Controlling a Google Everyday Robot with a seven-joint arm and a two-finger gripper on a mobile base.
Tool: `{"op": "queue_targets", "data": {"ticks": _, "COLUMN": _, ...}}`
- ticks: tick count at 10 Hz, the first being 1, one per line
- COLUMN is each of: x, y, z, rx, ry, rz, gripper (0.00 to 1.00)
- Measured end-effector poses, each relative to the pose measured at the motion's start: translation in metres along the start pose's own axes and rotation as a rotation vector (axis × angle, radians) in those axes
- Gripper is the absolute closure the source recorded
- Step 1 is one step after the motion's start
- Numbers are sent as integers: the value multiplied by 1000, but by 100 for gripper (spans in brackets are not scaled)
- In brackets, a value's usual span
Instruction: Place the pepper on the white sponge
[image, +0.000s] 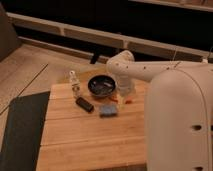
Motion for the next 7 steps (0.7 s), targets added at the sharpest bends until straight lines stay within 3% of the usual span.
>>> {"op": "queue_targets", "data": {"ticks": 3, "x": -3, "y": 1, "z": -1, "rx": 5, "ry": -11, "rz": -14, "gripper": 35}}
{"op": "queue_targets", "data": {"ticks": 4, "x": -8, "y": 1, "z": -1, "rx": 11, "ry": -31, "rz": -50, "gripper": 35}}
{"op": "queue_targets", "data": {"ticks": 7, "x": -22, "y": -4, "z": -3, "rx": 34, "ry": -126, "rz": -243, "gripper": 35}}
